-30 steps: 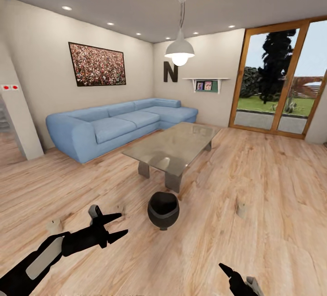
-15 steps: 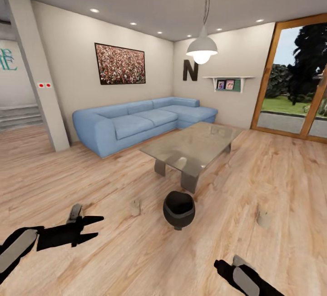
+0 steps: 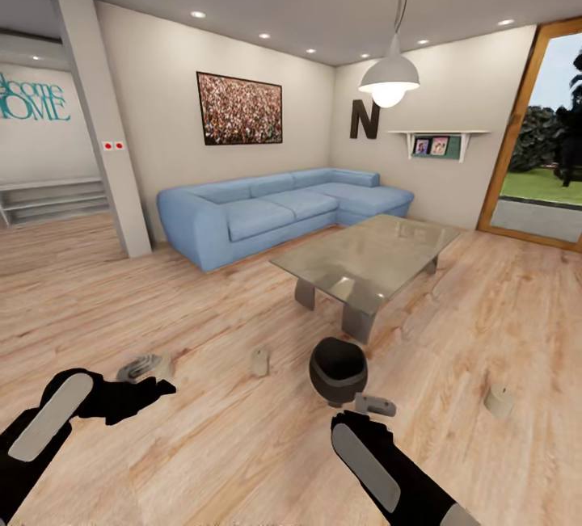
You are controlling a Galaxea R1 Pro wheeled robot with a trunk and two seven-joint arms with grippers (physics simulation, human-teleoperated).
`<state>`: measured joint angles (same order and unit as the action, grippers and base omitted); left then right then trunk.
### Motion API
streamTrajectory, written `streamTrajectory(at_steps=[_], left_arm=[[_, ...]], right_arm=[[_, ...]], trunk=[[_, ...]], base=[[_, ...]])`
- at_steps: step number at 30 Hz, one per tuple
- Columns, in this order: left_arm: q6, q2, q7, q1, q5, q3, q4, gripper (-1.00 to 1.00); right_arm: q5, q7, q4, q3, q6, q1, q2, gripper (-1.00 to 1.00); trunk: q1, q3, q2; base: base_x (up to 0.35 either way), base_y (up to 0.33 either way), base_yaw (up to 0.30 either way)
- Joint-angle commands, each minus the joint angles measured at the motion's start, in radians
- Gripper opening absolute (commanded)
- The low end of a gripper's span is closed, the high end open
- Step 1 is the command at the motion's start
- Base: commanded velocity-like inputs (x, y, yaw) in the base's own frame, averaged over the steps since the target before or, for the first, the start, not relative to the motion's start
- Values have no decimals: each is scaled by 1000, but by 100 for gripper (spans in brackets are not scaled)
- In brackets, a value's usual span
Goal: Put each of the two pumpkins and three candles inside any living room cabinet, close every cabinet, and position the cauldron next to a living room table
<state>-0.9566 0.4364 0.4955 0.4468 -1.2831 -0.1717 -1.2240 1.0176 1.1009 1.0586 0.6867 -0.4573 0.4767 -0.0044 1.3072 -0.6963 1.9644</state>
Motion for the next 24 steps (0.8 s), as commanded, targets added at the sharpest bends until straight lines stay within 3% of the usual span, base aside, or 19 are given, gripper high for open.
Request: streamTrajectory(at_steps=[1,5,12,19,24], left_arm=[[-1,-2,16,1,-12,6,-1,100],[-10,-9,29,1,-13,37,-2,100],[-11,-9,32,0,-7,44,-13,100],[-11,-8,30,0,-7,45,-15,100],[-12,-10,29,0,-7,45,-19,100]], right_arm=[[1,9,1,2,-11,1,1,100],[4,11,9,0,-11,1,3,100],[14,-55,9,4,-10,1,14,100],[4,-285,-23,4,72,0,12,100],[5,-338,-31,5,82,0,12,100]], trunk=[[0,-2,1],[0,-7,1],[0,-16,1],[0,-25,1],[0,-29,1]], base=[[0,0,181],[0,0,181],[15,53,180],[29,257,187],[3,144,133]])
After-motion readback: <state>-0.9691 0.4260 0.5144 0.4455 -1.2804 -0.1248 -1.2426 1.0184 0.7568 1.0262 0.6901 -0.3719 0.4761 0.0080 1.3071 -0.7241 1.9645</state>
